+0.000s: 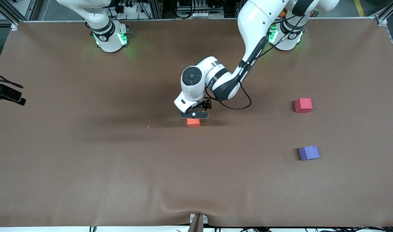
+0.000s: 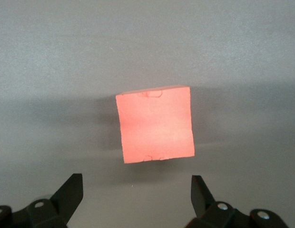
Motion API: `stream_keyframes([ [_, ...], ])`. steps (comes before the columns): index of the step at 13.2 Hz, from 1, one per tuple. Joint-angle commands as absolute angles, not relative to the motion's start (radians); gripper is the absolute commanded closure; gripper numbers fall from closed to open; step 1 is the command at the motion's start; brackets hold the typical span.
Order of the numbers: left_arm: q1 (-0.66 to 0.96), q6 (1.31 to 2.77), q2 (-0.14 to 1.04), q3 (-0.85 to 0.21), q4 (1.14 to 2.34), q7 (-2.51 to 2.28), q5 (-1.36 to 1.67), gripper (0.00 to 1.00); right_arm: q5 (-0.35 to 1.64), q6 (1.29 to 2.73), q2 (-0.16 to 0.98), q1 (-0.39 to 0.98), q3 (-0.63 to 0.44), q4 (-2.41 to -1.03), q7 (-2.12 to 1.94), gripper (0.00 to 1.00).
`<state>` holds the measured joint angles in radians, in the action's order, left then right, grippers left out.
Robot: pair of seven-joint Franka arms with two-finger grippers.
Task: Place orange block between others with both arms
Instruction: 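Lower the left gripper onto the orange cube and grasp it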
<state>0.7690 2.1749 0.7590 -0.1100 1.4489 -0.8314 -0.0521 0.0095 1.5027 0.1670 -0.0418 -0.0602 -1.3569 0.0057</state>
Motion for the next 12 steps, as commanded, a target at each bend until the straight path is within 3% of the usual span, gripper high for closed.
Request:
stream_keyframes([
  [1,0.787,2.227,0.801,-0.097,1.414,-0.883,-0.078,0.0,-0.009,1.497,0.141,-0.061,-0.023,-1.382,-0.002,0.0],
  [5,0.799,2.246,0.844,-0.069,1.359,-0.908,-0.078,0.0,-0.009,1.422,0.143,-0.057,-0.023,-1.382,-0.003,0.0],
  [12,0.807,2.359,0.891,-0.049,1.356,-0.939,-0.078,0.0,-0.074,1.451,0.153,-0.038,-0.023,-1.388,-0.005,0.0],
])
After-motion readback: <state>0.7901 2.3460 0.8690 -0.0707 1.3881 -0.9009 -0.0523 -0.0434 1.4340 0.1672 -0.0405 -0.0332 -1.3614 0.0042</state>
